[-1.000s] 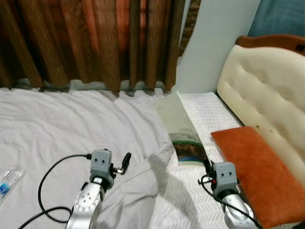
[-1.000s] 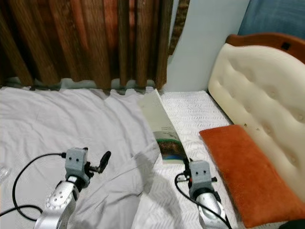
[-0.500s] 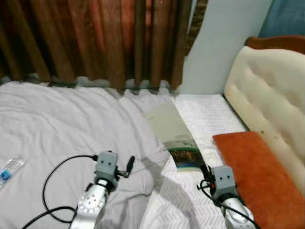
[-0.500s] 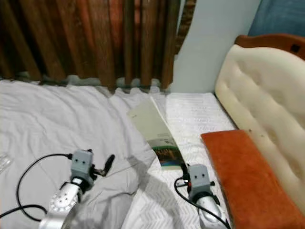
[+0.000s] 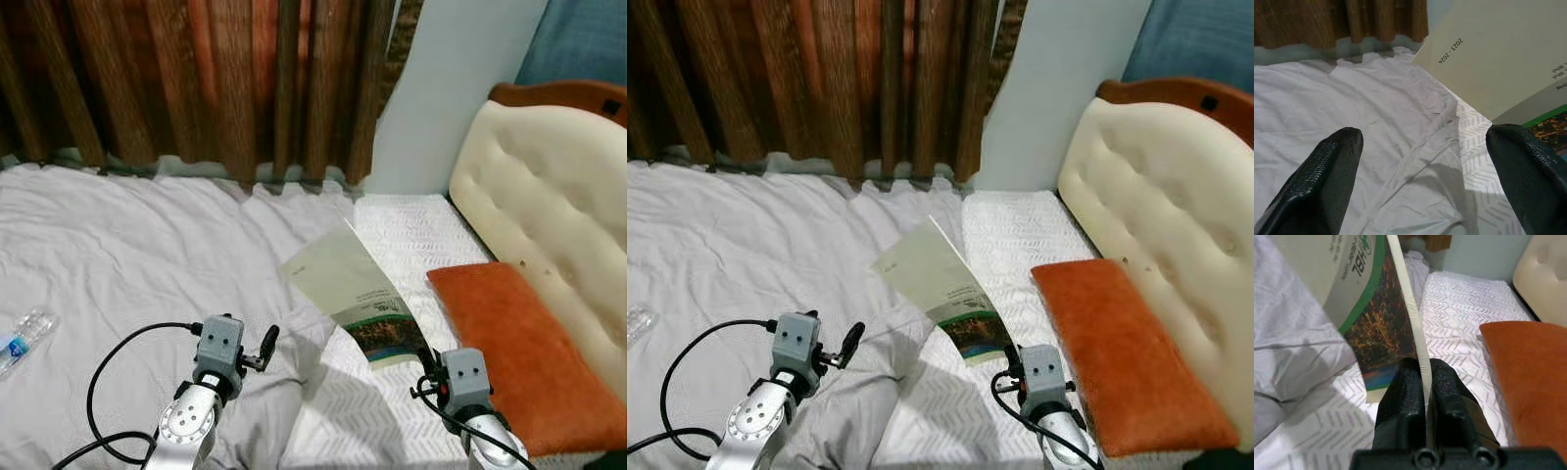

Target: Clean up the room

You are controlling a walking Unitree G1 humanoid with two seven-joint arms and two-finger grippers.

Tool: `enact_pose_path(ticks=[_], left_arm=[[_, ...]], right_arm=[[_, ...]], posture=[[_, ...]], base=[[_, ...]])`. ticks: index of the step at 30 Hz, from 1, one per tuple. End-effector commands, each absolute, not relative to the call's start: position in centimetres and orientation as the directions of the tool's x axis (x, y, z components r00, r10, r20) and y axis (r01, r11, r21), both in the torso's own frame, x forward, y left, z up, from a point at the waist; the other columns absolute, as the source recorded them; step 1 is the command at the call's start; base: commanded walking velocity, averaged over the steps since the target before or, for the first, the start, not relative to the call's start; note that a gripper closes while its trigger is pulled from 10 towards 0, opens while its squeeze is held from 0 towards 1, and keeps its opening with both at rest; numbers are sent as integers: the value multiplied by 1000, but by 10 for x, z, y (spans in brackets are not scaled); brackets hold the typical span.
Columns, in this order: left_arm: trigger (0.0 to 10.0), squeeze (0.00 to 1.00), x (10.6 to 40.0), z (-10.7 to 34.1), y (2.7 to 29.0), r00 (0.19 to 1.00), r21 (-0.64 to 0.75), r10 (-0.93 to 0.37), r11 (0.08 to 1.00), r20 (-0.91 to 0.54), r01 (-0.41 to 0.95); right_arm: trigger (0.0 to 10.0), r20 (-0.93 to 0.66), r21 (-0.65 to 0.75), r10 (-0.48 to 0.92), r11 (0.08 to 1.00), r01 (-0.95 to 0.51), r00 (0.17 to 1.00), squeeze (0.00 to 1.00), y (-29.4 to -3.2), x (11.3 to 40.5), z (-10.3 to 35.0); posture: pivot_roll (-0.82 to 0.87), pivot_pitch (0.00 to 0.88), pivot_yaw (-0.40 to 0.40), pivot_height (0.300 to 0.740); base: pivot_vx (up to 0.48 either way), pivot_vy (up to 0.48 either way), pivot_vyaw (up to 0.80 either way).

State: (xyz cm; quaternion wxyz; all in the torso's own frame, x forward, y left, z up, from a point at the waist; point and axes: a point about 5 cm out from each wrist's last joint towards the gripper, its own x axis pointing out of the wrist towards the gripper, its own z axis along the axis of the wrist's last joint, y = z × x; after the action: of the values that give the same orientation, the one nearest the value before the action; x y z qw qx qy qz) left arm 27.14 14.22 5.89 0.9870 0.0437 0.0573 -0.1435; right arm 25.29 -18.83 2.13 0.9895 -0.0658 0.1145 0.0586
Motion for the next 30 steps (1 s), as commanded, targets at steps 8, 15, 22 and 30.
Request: enact_pose_path(ticks=[8, 15, 22, 30], left_arm=[[10000, 0, 273, 67, 132, 937, 60, -338, 937, -88, 344], [10000, 0, 271, 65, 129, 932, 34, -348, 935, -98, 352], [10000, 0, 273, 64, 130, 935, 34, -337, 939, -112, 342], [10000, 0, 273, 69, 127, 933, 31, -351, 935, -79, 354]], right_arm=[[0, -193, -118, 91, 986, -115, 977, 0, -191, 255, 28], [0, -202, -116, 89, 987, -114, 975, 0, -192, 252, 26], [0, -203, -112, 94, 987, -119, 975, 0, -192, 254, 26], [0, -200, -106, 93, 988, -116, 975, 0, -191, 255, 27]], posture=[[29, 0, -91, 740], [26, 0, -87, 740], [27, 0, -88, 740], [27, 0, -88, 740]], base=[[340, -335, 0], [363, -237, 0], [149, 0, 0], [301, -236, 0]])
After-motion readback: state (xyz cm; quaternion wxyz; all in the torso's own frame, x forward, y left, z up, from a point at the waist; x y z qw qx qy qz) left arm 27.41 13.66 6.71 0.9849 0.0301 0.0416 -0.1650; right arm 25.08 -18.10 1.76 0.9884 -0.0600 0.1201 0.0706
